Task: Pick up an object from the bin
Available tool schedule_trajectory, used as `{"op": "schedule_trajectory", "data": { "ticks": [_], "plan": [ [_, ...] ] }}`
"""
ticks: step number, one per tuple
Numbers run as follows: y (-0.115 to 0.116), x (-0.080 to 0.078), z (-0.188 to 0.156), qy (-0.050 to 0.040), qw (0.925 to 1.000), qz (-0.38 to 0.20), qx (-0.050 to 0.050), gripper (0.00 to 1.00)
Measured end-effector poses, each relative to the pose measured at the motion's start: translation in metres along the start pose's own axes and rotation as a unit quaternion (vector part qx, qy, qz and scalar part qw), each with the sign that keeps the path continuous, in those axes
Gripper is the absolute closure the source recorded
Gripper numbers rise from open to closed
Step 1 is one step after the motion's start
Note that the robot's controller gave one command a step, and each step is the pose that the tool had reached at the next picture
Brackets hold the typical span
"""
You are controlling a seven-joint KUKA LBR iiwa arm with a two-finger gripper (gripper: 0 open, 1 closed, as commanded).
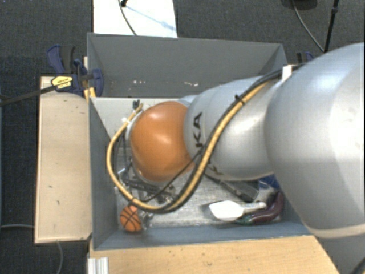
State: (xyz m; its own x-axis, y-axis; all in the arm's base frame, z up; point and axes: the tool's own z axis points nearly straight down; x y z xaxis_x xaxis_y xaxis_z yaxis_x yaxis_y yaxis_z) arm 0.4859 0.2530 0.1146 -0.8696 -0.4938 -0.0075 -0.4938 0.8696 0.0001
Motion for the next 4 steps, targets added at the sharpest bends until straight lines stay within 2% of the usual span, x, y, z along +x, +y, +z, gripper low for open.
{"op": "schedule_trajectory", "data": {
  "ticks": [1,2,4],
  "plan": [
    [-0.0041,0.0034,0.0427,-0.0001,0.9913,-0.131,0.002,0.00],
    [0.0006,0.0000,0.0427,-0.0006,0.9769,-0.214,0.000,1.00],
    [0.0010,0.0016,0.0385,0.0023,0.9769,-0.214,-0.001,1.00]
  ]
}}
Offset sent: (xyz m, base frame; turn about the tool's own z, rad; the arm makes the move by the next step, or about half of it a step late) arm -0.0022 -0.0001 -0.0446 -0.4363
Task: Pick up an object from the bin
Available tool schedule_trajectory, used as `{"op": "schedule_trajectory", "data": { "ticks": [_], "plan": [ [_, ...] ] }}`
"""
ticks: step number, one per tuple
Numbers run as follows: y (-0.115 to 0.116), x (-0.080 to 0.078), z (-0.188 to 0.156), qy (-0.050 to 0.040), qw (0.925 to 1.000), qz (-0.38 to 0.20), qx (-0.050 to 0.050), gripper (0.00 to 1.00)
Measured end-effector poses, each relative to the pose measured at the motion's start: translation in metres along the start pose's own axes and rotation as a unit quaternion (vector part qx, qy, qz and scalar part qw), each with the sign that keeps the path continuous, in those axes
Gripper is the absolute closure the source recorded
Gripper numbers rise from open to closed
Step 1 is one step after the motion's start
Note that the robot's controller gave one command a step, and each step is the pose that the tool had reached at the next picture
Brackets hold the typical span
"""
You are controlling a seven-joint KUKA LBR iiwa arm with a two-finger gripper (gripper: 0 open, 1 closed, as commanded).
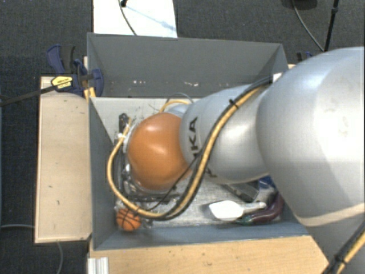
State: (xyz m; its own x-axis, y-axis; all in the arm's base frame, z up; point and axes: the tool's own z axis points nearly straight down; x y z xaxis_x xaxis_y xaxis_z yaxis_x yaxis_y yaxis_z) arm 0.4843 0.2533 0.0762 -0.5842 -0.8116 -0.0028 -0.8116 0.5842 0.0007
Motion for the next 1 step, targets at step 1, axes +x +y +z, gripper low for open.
{"op": "schedule_trajectory", "data": {
  "ticks": [1],
  "plan": [
    [0.0005,0.0004,-0.0174,0.0020,1.0000,0.001,-0.001,1.00]
  ]
}}
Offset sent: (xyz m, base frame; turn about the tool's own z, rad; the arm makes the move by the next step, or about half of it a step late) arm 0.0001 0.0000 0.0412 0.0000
